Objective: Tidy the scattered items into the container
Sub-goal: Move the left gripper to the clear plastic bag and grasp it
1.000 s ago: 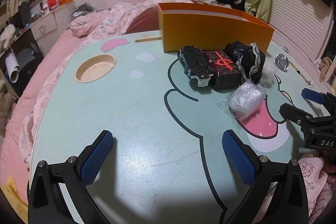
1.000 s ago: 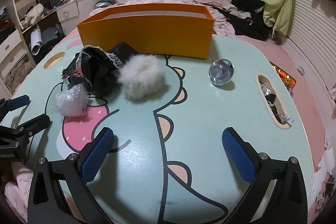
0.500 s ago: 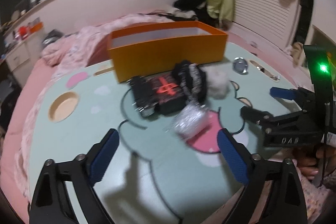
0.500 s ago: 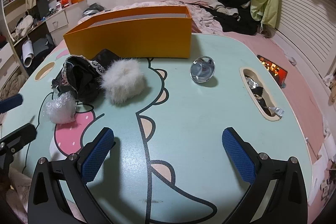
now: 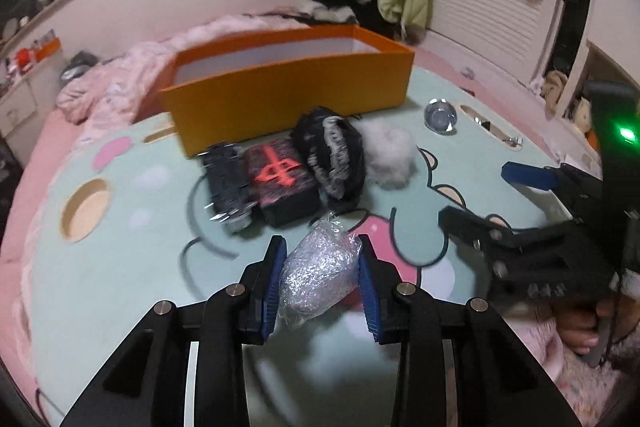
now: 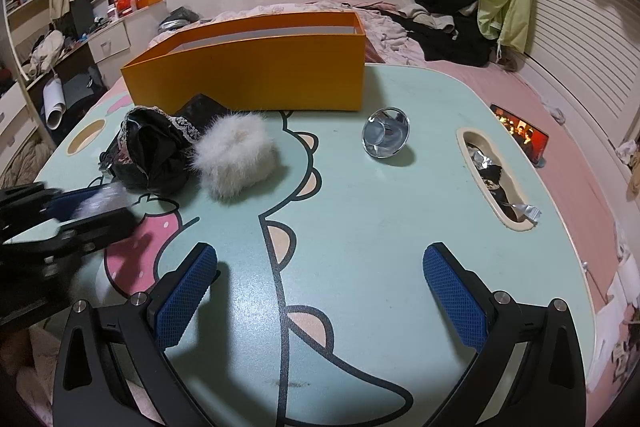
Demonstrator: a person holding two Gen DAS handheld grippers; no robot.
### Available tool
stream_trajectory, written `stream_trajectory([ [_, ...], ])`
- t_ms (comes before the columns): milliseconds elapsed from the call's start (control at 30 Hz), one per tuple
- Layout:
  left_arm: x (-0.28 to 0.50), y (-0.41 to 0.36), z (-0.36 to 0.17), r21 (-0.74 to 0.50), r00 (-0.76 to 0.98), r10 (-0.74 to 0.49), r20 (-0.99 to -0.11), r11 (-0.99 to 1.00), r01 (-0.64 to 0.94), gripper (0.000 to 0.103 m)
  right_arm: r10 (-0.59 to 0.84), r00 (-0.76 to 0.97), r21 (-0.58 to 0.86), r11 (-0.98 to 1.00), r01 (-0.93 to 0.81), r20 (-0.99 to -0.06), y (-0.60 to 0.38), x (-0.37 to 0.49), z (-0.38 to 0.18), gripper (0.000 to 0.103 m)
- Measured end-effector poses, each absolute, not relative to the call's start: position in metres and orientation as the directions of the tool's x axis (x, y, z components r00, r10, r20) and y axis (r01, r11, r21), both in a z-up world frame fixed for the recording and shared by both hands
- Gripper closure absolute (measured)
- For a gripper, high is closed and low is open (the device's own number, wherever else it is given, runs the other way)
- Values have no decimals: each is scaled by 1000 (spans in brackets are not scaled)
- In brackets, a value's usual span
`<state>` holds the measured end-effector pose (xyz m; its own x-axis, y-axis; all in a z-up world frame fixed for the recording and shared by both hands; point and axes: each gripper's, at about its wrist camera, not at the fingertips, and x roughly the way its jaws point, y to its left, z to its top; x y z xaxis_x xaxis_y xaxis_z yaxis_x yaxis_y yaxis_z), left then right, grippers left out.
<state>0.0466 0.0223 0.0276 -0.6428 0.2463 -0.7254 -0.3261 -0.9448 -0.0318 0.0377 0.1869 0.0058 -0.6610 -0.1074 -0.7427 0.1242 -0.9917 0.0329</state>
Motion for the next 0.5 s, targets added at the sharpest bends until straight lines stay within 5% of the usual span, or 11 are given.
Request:
stream_trajectory([
  [167, 54, 2, 21, -72, -637, 231, -735, -962, -265, 68, -107, -661, 32, -992, 124, -743, 187, 38, 6, 0],
  [300, 49, -4, 13, -108, -617, 238, -750, -965, -240, 28, -107, -661, 32, -992, 124, -743, 187, 38, 6, 0],
  [500, 48, 3, 16, -47, -646, 203, -736, -967, -250, 26, -107, -661, 32, -992, 125, -743, 187, 38, 6, 0],
])
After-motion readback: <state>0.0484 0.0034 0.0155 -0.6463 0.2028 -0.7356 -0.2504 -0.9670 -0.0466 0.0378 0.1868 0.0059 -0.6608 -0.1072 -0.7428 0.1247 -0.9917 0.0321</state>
